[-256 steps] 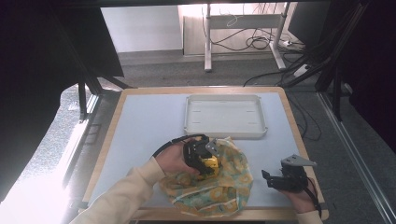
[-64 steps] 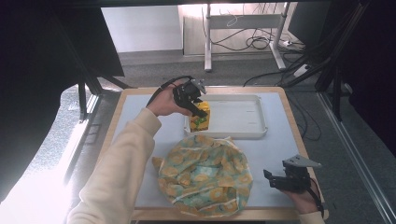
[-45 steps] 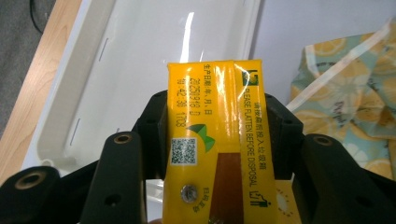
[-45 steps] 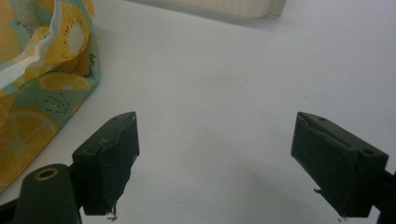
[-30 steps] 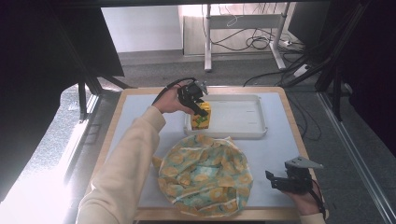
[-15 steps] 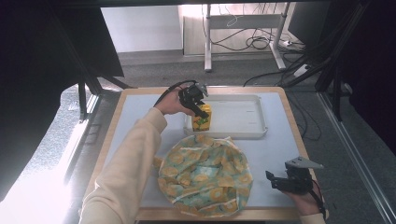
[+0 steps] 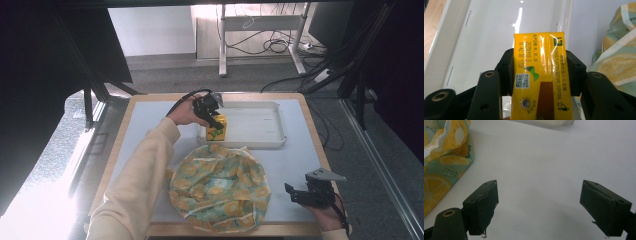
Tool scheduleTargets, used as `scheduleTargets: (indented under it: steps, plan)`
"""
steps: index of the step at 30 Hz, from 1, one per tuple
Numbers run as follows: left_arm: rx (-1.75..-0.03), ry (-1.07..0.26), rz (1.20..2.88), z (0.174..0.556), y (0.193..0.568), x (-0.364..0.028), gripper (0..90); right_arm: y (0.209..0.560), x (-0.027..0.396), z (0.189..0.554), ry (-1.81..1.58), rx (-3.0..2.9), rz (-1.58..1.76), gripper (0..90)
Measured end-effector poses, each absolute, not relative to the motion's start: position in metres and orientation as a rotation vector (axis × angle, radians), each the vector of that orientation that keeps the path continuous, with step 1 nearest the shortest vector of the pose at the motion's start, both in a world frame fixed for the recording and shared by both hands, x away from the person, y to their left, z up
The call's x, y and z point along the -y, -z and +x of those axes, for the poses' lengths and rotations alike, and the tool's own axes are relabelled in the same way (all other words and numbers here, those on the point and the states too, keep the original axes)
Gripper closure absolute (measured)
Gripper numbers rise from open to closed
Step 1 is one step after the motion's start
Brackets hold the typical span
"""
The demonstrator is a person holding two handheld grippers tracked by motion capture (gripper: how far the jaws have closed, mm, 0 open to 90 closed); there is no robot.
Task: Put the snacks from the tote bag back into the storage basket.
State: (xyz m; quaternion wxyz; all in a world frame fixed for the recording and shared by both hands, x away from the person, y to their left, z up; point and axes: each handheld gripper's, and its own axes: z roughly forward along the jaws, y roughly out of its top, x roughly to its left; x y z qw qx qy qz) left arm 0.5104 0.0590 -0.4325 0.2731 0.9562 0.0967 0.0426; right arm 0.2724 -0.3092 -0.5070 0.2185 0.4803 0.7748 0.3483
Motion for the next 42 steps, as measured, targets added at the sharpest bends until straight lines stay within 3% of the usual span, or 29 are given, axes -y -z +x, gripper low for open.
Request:
scheduleTargets:
  steps: [18,27,42]
  plan:
    - [-0.244,-0.107,2.559,0.509,0.438,-0.061,51.3,0.508,0.309,0.272,-0.962,-2.145,1.332,15.4]
    - [-0.294,-0.141,2.481,0.508,0.426,-0.066,32.5,0.508,0.309,0.272,-0.961,-2.147,1.329,15.4]
    - [-0.346,-0.134,2.374,0.501,0.41,-0.074,24.8,0.508,0.308,0.272,-0.961,-2.15,1.332,15.4]
